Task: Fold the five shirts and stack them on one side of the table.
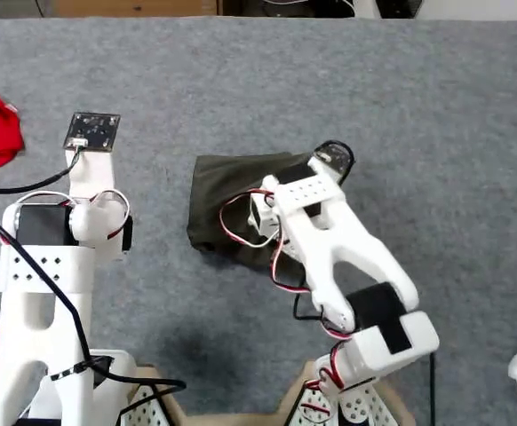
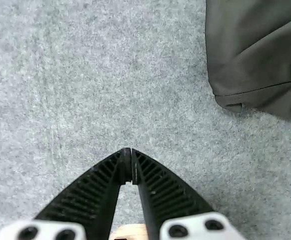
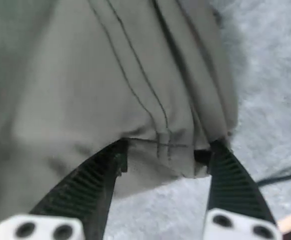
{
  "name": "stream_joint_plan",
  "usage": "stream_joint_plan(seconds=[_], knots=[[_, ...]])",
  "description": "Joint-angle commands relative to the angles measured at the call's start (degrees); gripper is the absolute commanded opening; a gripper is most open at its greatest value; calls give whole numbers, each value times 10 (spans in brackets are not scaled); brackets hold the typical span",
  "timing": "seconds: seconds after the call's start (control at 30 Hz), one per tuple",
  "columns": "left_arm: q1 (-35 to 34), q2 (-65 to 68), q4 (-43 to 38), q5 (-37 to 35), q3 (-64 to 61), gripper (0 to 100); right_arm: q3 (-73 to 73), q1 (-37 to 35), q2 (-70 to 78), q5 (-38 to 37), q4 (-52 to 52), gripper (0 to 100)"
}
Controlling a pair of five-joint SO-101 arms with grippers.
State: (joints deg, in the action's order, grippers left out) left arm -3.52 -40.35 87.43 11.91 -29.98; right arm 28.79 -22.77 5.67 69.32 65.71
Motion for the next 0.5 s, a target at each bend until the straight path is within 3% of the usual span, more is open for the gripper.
stream_joint_plan(seconds=[0.0, 0.33, 0.47], knots=[[-4, -11, 4, -13, 9, 19, -25, 4, 9, 11, -27, 274], [-4, -11, 4, -11, 9, 19, -28, 81, 46, 10, -99, 262], [-4, -11, 3, -11, 9, 19, -28, 102, 67, 11, -129, 122]])
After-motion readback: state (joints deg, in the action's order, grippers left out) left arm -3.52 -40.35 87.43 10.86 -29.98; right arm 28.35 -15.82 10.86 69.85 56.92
